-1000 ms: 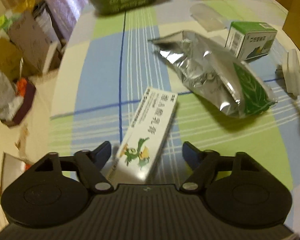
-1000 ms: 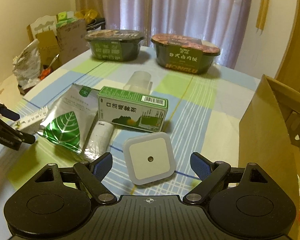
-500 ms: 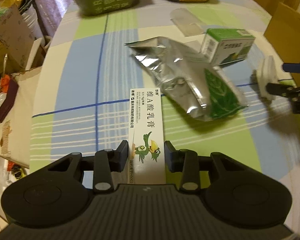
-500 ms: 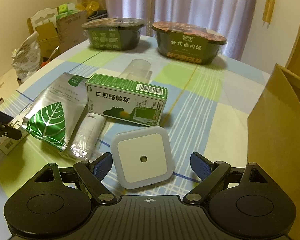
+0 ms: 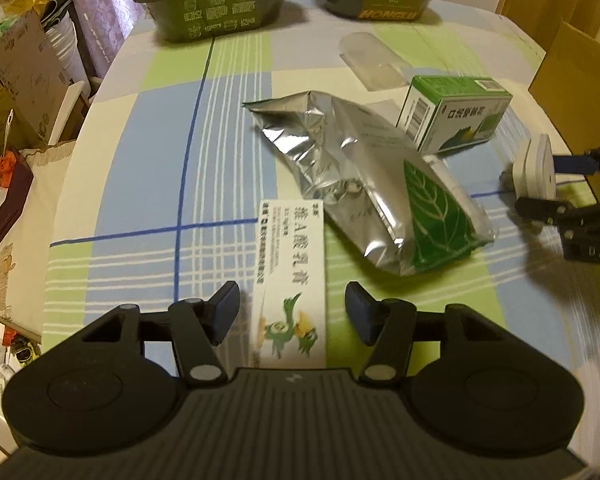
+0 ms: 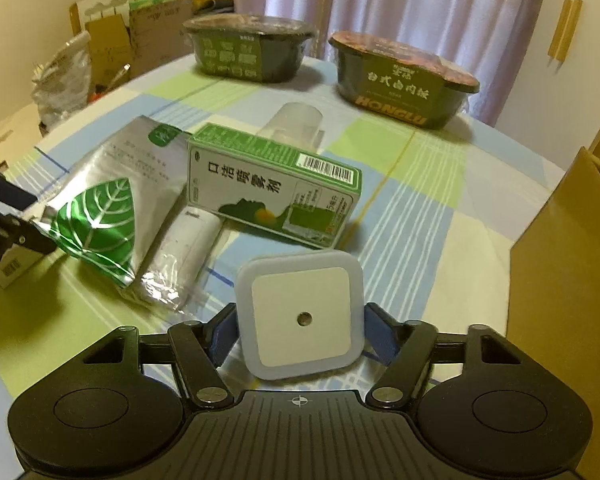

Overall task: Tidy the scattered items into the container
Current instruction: 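Grasp the white vitamin box with the left tool while the right tool grasps the white square night light, then carry the vitamin box and night light over the cardboard box with both tools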

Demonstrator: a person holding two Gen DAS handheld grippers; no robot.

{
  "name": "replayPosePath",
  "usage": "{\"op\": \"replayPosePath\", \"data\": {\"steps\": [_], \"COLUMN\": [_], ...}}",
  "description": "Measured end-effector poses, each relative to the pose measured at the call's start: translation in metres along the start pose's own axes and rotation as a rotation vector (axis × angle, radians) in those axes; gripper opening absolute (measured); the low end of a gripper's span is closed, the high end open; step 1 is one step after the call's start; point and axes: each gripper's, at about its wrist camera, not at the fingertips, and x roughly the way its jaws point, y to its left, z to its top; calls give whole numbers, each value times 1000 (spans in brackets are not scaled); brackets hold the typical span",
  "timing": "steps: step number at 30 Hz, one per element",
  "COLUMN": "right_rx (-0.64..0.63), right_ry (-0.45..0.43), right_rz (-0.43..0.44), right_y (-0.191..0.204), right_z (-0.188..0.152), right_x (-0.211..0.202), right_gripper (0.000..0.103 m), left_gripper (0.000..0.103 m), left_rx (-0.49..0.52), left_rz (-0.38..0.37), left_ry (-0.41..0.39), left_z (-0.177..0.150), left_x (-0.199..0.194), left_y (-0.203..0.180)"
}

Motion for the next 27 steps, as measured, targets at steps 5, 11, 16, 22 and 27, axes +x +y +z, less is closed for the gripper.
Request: {"op": "replayPosePath", "data": {"steps": [5, 11, 16, 22, 27], "right_rx": [55, 96, 103, 103, 109], "right_ry": [22, 30, 48, 51, 50], "right_rz": [5, 10, 11, 14, 27], "right_y": [-2, -4, -5, -5, -3], "right_z": [5, 10, 9, 8, 8], "right_x": [-5, -13, -11, -10, -12], "right_gripper": [68, 68, 68, 68, 68], "left_gripper": [37, 33, 33, 33, 33], "left_rx": [11, 8, 8, 31, 30], "left_rz": [18, 22, 25, 41, 47], "left_ry": [10, 22, 32, 52, 66], "left_z": [2, 1, 1, 0, 0], "left_x": [2, 1, 4, 8, 7], "left_y": [-3, -2, -2, -7, -9]}}
